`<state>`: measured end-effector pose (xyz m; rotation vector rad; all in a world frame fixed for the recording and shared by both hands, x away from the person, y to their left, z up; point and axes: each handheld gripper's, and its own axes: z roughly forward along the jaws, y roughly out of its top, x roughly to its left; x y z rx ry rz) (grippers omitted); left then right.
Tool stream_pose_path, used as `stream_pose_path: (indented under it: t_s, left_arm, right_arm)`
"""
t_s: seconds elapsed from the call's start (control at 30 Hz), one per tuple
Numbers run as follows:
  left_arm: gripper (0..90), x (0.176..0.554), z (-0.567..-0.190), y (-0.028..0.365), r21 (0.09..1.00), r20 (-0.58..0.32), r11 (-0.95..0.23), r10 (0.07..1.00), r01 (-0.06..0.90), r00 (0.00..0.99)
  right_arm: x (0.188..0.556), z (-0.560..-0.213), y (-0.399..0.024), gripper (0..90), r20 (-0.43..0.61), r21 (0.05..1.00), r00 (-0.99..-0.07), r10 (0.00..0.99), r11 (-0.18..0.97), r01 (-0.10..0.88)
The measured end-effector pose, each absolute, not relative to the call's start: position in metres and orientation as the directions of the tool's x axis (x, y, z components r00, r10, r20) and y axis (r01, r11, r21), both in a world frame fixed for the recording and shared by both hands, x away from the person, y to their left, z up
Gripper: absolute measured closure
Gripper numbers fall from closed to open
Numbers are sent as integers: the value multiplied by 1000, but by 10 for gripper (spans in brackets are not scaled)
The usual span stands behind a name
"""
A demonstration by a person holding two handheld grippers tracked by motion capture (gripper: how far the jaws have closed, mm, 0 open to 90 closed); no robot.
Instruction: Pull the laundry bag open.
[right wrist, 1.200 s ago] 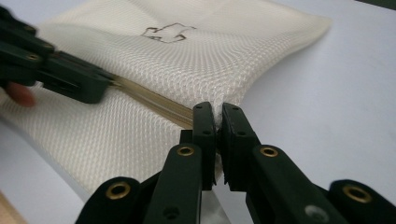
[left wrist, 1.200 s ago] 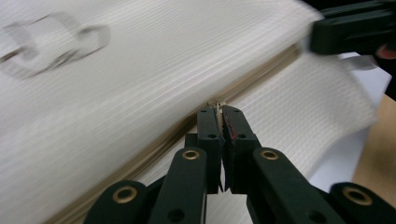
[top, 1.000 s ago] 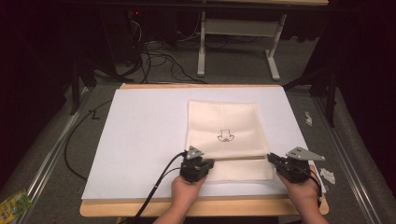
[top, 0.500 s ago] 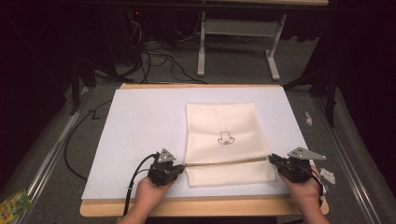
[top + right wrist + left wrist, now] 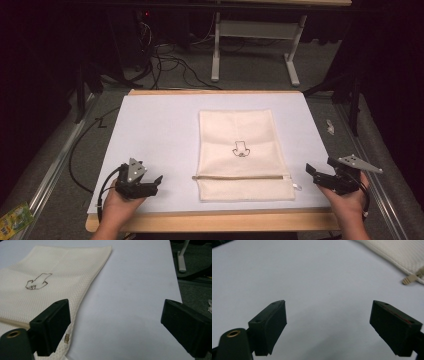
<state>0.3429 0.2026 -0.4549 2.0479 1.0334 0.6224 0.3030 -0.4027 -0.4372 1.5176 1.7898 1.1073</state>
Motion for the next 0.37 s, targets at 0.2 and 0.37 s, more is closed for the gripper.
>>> stream_pose_path:
  t_s: [0.2, 0.37]
  left_arm:
    - [100, 347, -447, 203, 846, -73, -245, 827, 473, 558]
    - [47, 345, -449, 201, 833, -60, -275, 817, 479, 573]
  right_arm:
    - [305, -437, -383, 75, 48, 847, -265, 963, 102, 522]
    - [305, -437, -383, 91, 66, 846, -277, 959, 93, 525]
